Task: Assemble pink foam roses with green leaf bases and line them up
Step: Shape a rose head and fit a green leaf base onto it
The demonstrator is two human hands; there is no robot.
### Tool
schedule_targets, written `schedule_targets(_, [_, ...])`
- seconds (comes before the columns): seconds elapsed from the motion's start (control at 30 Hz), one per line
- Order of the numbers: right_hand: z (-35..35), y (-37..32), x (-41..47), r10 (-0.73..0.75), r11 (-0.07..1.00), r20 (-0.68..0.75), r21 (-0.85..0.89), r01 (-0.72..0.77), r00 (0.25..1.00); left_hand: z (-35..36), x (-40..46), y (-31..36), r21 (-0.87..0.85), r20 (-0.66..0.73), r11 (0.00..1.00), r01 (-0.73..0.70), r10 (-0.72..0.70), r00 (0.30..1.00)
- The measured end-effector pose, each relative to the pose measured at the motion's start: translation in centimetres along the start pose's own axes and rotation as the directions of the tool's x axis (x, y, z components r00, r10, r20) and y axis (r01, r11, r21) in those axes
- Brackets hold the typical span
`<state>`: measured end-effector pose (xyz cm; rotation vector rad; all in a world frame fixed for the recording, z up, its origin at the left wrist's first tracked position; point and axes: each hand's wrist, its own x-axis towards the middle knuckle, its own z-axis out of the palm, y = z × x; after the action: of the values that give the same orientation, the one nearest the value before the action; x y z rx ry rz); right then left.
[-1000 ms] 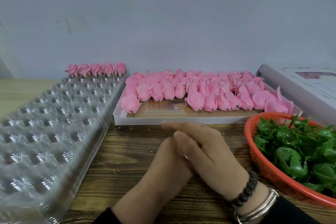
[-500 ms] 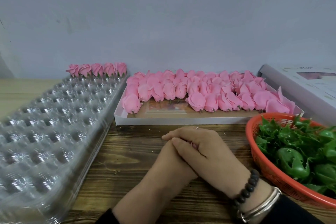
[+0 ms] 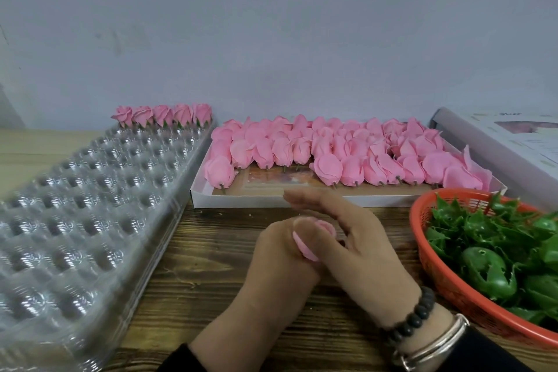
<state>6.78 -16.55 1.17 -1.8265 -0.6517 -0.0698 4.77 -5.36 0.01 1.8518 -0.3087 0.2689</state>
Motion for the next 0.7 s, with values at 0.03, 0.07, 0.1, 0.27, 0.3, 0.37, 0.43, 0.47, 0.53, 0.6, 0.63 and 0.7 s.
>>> schedule_targets(0.03, [0.4,-0.1,-0.1,-0.033,0.999,-0.034,-0.012,0.032,0.999,0.3,-0.1,0.2,0.046,0.001,0.999,-0.011,0.011,1.0])
schedule_targets(0.07, [0.7,-0.1,-0.1,-0.062,0.997,-0.059,-0.046,0.06,0.996,0.7,-0.2,0.3,0.077,-0.002,0.997,-0.032,0.033,0.999])
schedule_targets(0.1, [1.0,-0.1,-0.1,-0.083,0.993,-0.067,-0.092,0.077,0.994,1.0,-0.3,0.4,0.071,-0.014,0.997,-0.032,0.033,0.999])
schedule_targets(0.27, [0.9,-0.1,0.2,-0.08,0.968,0.028,-0.236,0.084,0.996,0.8,-0.8,0.9,0.036,0.054,0.996,0.076,-0.078,0.996])
schedule_targets(0.3, [0.8,-0.2,0.2,-0.056,0.965,0.069,-0.253,0.072,0.996,0.7,-0.7,1.0,0.056,0.091,0.995,0.078,-0.083,0.992])
schedule_targets(0.37, [0.6,-0.3,0.1,-0.006,0.964,0.137,-0.262,0.042,0.99,0.5,-0.5,1.5,0.151,0.185,0.987,0.044,-0.072,0.98])
schedule_targets(0.43, [0.5,-0.3,0.1,0.015,0.965,0.168,-0.259,0.03,0.986,0.4,-0.3,1.8,0.233,0.217,0.972,0.038,-0.09,0.972])
schedule_targets(0.47, [0.4,-0.2,0.1,0.017,0.964,0.175,-0.262,0.03,0.984,0.3,-0.3,1.7,0.244,0.201,0.968,0.054,-0.105,0.974])
schedule_targets(0.53, [0.1,0.0,0.2,0.024,0.965,0.182,-0.261,0.024,0.983,0.1,-0.3,1.5,0.196,0.173,0.977,0.077,-0.112,0.978])
schedule_targets(0.6, [0.0,0.2,0.2,0.03,0.972,0.179,-0.235,0.013,0.983,-0.4,-0.4,1.3,0.051,0.146,0.994,0.097,-0.104,0.984])
schedule_targets(0.63, [0.0,0.3,0.2,0.029,0.978,0.178,-0.208,0.009,0.984,-0.6,-0.3,1.2,0.019,0.129,0.996,0.091,-0.093,0.987])
schedule_targets(0.7, [-0.2,0.5,0.1,0.019,0.989,0.158,-0.146,0.004,0.987,-1.1,-0.1,0.9,0.043,0.104,0.997,0.068,-0.072,0.992])
